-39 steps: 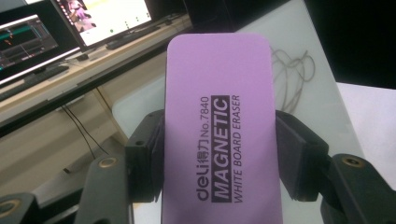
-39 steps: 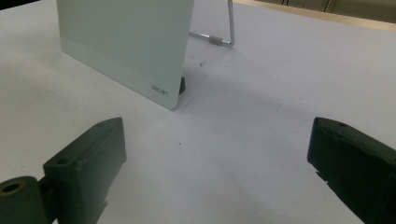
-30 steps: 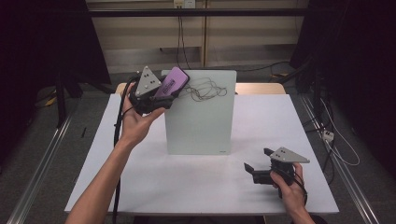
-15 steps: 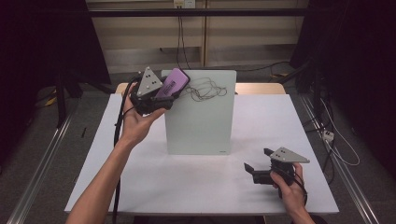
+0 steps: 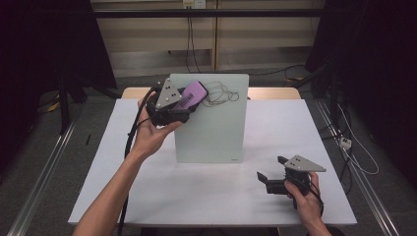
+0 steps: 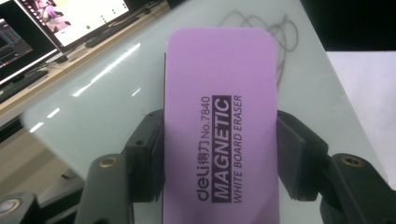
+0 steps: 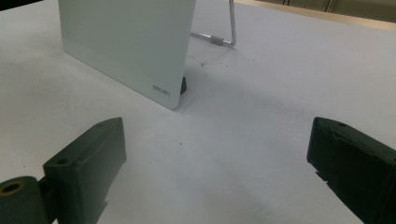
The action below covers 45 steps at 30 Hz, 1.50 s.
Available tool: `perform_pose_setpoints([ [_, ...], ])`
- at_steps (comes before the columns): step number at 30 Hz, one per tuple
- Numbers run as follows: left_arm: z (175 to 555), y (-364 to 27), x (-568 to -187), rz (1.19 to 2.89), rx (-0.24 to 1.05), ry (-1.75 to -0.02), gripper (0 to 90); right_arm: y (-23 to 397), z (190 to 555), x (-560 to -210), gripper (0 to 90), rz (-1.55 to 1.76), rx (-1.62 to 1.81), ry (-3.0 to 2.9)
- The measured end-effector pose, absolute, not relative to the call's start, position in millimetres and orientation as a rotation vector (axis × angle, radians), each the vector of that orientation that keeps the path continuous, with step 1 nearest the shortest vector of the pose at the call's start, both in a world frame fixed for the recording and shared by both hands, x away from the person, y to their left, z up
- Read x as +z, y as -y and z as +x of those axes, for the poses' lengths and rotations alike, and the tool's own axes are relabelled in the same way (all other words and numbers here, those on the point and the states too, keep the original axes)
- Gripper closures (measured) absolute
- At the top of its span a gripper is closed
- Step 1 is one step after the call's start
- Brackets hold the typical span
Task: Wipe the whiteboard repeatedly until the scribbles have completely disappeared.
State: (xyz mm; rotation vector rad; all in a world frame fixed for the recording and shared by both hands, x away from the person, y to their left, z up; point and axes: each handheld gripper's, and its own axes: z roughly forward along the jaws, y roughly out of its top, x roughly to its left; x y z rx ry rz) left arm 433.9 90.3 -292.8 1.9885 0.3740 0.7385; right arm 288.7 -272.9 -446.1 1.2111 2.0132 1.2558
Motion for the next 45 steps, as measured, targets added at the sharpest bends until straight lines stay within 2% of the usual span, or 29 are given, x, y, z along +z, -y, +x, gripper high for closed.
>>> perform_pose_setpoints([
  [12, 426, -84, -311, 2.030, 0.704, -0.360, 41.3, 274, 288, -446, 4.9, 1.207, 1.256, -2.012],
  [26, 438, -123, -272, 1.903, 0.781, -0.492, 41.3, 273, 289, -446, 4.9, 1.208, 1.259, -2.015],
  [30, 440, -119, -276, 1.935, 0.806, -0.485, 41.3, 273, 289, -446, 5.0, 1.209, 1.259, -2.013],
  [45, 428, -85, -303, 2.035, 0.768, -0.411, 41.1, 273, 289, -446, 5.2, 1.209, 1.259, -2.016],
])
